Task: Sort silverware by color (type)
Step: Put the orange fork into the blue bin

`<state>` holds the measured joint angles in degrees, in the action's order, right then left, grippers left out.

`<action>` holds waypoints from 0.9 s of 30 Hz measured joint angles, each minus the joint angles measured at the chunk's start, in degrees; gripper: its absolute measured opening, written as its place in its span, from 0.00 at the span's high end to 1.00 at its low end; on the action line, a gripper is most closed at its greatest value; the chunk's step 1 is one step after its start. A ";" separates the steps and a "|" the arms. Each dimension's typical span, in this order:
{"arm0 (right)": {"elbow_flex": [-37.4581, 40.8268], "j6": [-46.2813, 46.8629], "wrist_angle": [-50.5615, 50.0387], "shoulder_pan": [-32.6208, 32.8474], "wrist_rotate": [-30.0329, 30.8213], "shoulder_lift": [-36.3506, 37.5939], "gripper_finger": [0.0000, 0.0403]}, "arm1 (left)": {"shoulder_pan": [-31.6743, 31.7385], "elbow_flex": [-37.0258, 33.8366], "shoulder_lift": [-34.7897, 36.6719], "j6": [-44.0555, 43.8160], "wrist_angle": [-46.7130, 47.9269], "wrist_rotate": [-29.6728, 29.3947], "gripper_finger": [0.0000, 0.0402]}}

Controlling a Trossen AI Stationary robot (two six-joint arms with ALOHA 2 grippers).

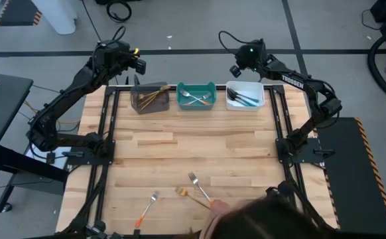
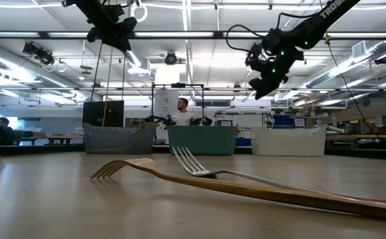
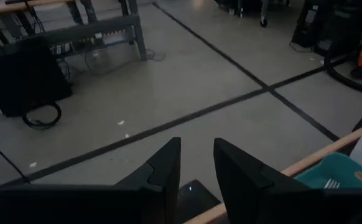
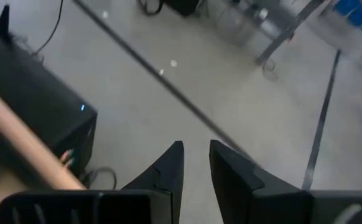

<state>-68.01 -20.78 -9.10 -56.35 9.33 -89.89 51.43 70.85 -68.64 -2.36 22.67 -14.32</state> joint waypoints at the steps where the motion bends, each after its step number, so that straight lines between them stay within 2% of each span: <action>1: -0.01 -0.25 1.20 -0.03 -0.01 0.00 0.79 | -0.38 0.00 0.02 -0.03 0.55 -0.03 0.74; 6: -0.09 -3.63 4.33 -0.01 -0.01 0.00 0.79 | -3.24 0.00 0.01 0.01 3.03 0.05 0.74; 14: -3.13 -3.45 0.37 4.93 0.84 1.97 0.79 | -10.11 0.00 0.01 0.17 9.98 0.08 0.74; 21: -3.87 -2.95 -7.37 13.84 9.34 7.20 0.79 | -16.05 0.00 0.02 1.60 23.77 0.08 0.74; 27: -3.89 1.10 -10.83 24.11 16.06 11.32 0.79 | -19.86 0.00 0.02 -4.73 32.24 0.65 0.74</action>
<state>-71.90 -19.68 -19.92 -32.24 25.39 -78.57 31.56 70.85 -68.62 -7.09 54.91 -13.68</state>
